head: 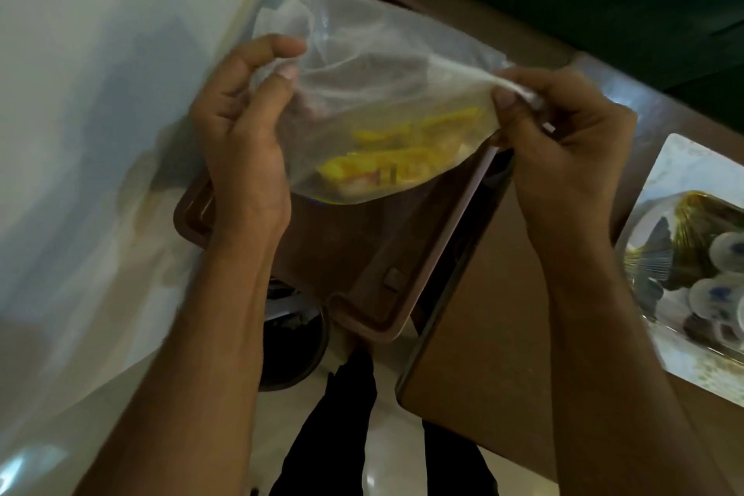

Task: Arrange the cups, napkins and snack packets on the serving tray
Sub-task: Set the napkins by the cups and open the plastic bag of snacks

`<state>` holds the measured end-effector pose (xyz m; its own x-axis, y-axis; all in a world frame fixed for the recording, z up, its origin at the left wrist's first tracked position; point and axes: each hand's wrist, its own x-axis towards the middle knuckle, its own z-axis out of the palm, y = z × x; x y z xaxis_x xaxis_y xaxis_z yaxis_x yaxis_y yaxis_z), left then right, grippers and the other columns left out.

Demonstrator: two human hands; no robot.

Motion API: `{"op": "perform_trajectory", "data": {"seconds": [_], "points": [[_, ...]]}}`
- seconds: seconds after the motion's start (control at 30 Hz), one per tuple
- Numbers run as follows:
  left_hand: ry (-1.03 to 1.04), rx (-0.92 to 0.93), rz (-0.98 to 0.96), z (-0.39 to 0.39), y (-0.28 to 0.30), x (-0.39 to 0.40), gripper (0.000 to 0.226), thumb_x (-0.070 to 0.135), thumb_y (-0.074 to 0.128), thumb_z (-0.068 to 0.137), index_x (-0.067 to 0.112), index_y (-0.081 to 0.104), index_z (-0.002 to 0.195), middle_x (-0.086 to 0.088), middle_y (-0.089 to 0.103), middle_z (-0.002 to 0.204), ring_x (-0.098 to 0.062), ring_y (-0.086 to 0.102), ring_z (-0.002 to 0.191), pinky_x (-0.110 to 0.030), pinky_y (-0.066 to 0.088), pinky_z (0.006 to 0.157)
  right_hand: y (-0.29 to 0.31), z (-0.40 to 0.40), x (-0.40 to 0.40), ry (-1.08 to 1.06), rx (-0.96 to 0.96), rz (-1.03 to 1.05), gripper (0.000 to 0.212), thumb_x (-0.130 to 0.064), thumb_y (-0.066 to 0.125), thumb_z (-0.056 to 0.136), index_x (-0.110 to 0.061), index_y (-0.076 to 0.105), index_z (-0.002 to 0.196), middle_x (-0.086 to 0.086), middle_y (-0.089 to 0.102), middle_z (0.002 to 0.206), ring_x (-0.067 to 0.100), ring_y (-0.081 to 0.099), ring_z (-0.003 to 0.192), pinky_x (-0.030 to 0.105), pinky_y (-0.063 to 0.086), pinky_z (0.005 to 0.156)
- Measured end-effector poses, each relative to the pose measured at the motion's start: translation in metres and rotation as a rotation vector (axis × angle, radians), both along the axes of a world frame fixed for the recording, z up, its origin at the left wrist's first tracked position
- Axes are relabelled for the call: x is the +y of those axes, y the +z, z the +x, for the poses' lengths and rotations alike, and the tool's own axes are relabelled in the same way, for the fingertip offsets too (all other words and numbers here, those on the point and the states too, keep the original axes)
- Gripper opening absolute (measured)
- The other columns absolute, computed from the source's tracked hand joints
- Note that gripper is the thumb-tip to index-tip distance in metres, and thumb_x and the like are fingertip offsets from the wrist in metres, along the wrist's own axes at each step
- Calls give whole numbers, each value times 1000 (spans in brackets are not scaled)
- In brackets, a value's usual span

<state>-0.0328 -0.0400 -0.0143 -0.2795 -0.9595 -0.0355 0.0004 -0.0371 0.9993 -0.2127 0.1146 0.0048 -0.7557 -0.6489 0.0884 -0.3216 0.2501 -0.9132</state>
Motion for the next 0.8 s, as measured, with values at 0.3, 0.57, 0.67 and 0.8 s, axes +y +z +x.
{"op": "perform_trajectory", "data": {"seconds": [0.3,0.57,0.67,0.8], "points": [[-280,-559,-252,3,4,8,46,45,93,71,24,75,108,0,73,113,-22,69,110,-27,58,86,6,0,2,-120,95,84,6,-12,69,97,-15,64,96,11,51,116,12,52,108,21,53,86],[-112,-212,-142,-4,10,3,20,24,91,75,18,73,73,14,74,82,-9,73,82,-28,57,73,6,-7,6,0,-142,-96,63,-25,80,91,0,51,140,16,61,135,20,67,120,37,62,89],[-63,-193,-77,-12,21,7,25,30,89,78,34,66,69,26,61,56,7,55,58,-14,43,59,1,-5,3,28,-196,-43,76,-14,87,83,2,45,144,19,60,139,26,65,127,47,62,95],[85,-179,-83,-17,23,4,29,35,91,79,28,64,72,26,62,60,7,56,61,-16,47,60,-3,1,-4,-27,-203,-72,53,-9,81,88,4,52,131,18,71,122,26,74,110,56,63,84]]}}
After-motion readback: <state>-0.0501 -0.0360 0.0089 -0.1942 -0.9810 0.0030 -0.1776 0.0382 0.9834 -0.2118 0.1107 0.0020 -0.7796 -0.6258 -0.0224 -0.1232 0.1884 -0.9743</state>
